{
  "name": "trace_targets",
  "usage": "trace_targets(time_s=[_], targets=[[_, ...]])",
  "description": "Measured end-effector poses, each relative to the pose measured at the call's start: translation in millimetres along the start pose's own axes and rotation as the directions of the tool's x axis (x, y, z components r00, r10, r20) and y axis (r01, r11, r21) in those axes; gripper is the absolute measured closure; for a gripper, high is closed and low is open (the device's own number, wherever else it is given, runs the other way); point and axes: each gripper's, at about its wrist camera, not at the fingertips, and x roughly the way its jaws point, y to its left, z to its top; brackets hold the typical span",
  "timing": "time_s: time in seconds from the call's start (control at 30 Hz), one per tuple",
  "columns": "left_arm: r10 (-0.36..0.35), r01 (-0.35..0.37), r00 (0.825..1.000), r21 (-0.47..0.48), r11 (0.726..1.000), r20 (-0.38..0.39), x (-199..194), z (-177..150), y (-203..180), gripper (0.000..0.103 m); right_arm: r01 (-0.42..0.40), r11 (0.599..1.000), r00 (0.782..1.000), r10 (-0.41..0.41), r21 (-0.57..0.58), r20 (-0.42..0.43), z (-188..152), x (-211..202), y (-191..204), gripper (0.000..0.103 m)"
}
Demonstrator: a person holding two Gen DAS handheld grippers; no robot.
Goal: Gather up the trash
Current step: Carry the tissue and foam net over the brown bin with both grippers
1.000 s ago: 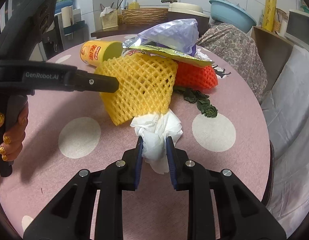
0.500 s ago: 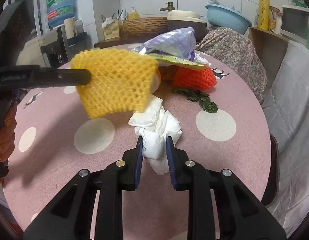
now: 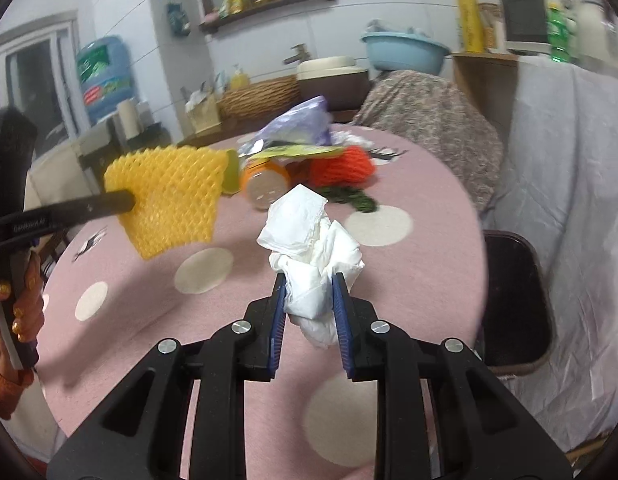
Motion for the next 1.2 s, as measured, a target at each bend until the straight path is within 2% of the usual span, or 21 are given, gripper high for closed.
trace_targets(time_s=[0.1, 0.23, 0.37, 0.5, 0.7, 0.9, 1.2], targets=[[-0.052, 0.052, 0.999, 0.016, 0.999, -0.011, 9, 4, -17, 0.085, 0.053, 0.996, 0.998, -0.055, 0.075, 0.037, -2, -18, -32, 0.079], [-0.109, 0.111, 0.993, 0.065, 0.992, -0.032, 28, 16, -45, 0.085, 0.138, 0.979, 0.988, -0.147, 0.152, 0.046, -9, -32, -76, 0.079], [-0.152, 0.158, 0.987, 0.115, 0.981, -0.058, 44, 27, -71, 0.085, 0.215, 0.955, 0.975, -0.221, 0.204, 0.006, -21, -29, -121, 0.079], [-0.178, 0.191, 0.98, 0.152, 0.97, -0.09, 64, 35, -95, 0.085, 0.256, 0.938, 0.967, -0.251, 0.232, -0.054, -30, -4, -156, 0.079], [-0.224, 0.248, 0.961, 0.146, 0.958, -0.16, 96, 44, -122, 0.085, 0.267, 0.929, 0.961, -0.238, 0.256, -0.138, -39, 51, -191, 0.079], [-0.219, 0.252, 0.955, 0.161, 0.954, -0.199, 127, 51, -147, 0.085, 0.264, 0.915, 0.955, -0.205, 0.304, -0.212, -50, 111, -220, 0.079], [-0.202, 0.251, 0.948, 0.186, 0.95, -0.247, 160, 52, -171, 0.085, 0.287, 0.91, 0.932, -0.193, 0.3, -0.307, -66, 171, -242, 0.079]])
